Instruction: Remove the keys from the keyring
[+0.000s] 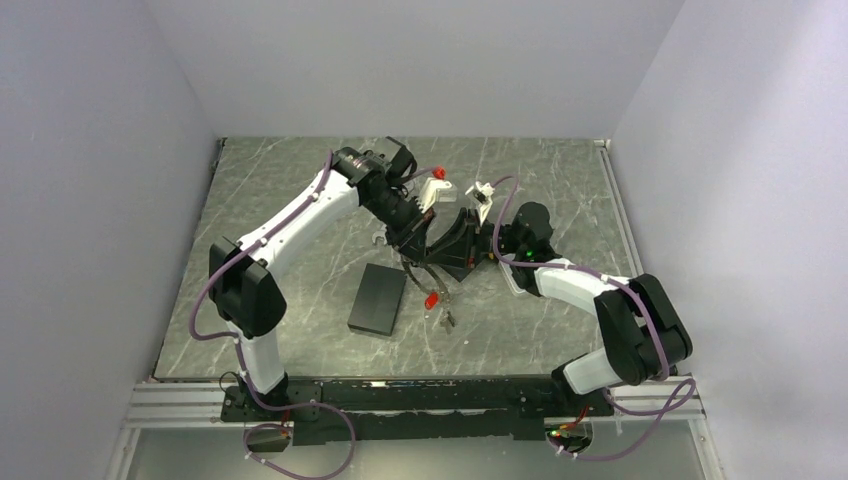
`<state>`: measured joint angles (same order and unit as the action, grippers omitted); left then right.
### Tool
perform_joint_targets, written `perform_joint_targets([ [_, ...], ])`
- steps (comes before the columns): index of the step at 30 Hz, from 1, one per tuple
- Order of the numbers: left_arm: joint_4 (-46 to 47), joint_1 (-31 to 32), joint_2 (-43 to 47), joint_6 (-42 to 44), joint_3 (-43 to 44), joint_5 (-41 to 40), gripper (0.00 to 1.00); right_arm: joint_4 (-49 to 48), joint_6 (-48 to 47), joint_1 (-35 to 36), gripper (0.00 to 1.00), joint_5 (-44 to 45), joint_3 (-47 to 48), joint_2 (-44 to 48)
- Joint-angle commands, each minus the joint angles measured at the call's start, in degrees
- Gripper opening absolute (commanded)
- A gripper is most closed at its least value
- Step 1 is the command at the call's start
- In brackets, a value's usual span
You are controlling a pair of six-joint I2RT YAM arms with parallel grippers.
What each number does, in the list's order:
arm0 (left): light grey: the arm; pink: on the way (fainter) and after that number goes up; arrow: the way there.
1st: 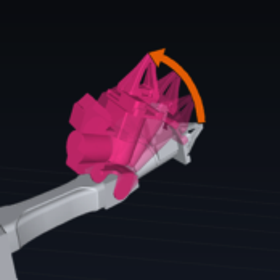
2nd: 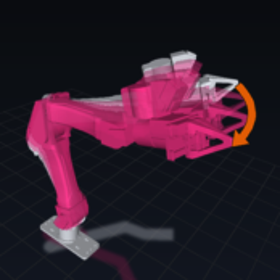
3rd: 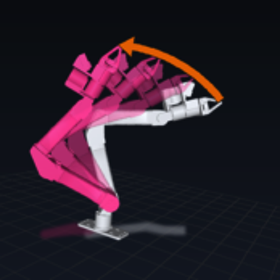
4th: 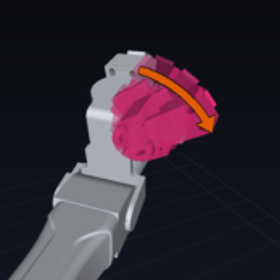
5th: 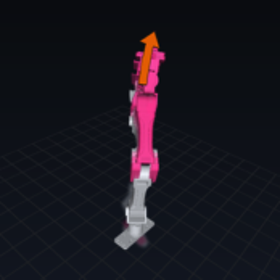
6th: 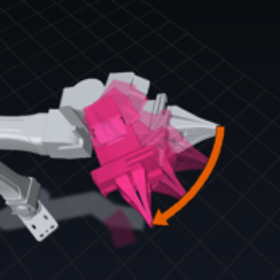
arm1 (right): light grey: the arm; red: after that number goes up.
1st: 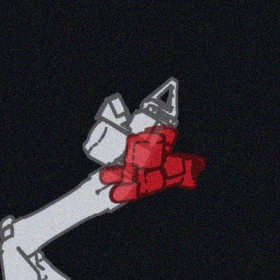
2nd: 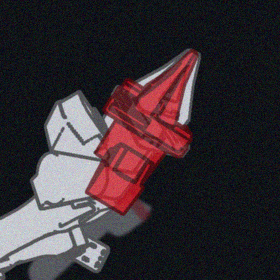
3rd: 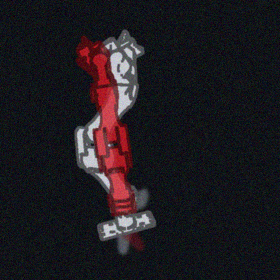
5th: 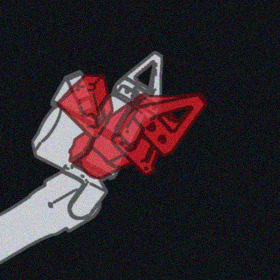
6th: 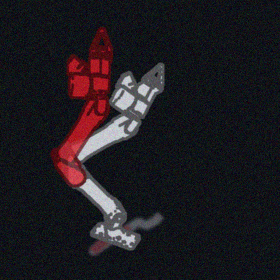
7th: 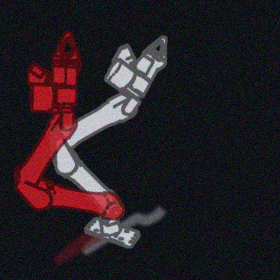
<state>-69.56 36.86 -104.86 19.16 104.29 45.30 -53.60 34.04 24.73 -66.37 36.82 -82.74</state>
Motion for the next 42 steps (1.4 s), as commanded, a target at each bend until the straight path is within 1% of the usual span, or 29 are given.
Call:
perform_joint_targets([
  [1,4.29,0.38,4.05,0.36,-0.7,-6.46,0.0,-5.9,1.67,0.38,0.09,-3.05,0.31,-0.1],
  [5,8.79,1.89,6.72,-0.04,-4.17,-12.2,0.0,-5.66,0.99,0.38,0.0,-2.5,0.04,-0.06],
  [8,9.93,1.85,7.85,-0.33,-4.92,-15.35,0.0,-4.05,-0.21,0.41,0.0,-2.81,0.35,-0.04],
  [11,13.15,1.37,9.04,-0.85,-6.58,-19.69,0.0,-3.69,-0.68,0.36,0.0,-3.13,0.44,0.16],
  [15,14.76,-1.76,8.44,-2.55,-6.75,-23.54,0.0,-3.54,-1.46,0.41,0.0,-3.74,0.25,0.77],
  [18,13.33,-3.94,6.6,-3.11,-5.4,-21.77,0.0,-3.83,-2.44,0.41,0.0,-3.96,-0.19,1.55],
  [22,11.44,-4.94,4.16,-3.78,-5.25,-20.08,0.0,-4.99,-3.95,0.48,0.0,-4.02,-1.27,3.34],
  [26,10.44,-6.03,3.48,-4.61,-7.16,-16.78,0.0,2.08,-11.27,0.59,0.0,-3.02,-1.06,6.66],
  [30,12.95,-6.62,5.29,-6.63,-8.68,-14.86,0.0,3.92,-11.41,0.58,0.0,-1.81,-0.22,5.65],
  [33,15.17,-6.76,6.77,-7.96,-11.37,-15.74,0.0,5.89,-11.39,0.58,0.0,-1.3,0.62,5.27],
  [38,21.09,-6.97,11.27,-9.44,-17.99,-20.05,0.0,7.38,-11.86,0.58,0.07,-0.37,0.84,5.77],
  [42,22.34,-7.57,12.91,-4.99,-18.3,-21.82,0.0,7.47,-11.9,0.58,0.1,-0.46,0.9,5.37],
])
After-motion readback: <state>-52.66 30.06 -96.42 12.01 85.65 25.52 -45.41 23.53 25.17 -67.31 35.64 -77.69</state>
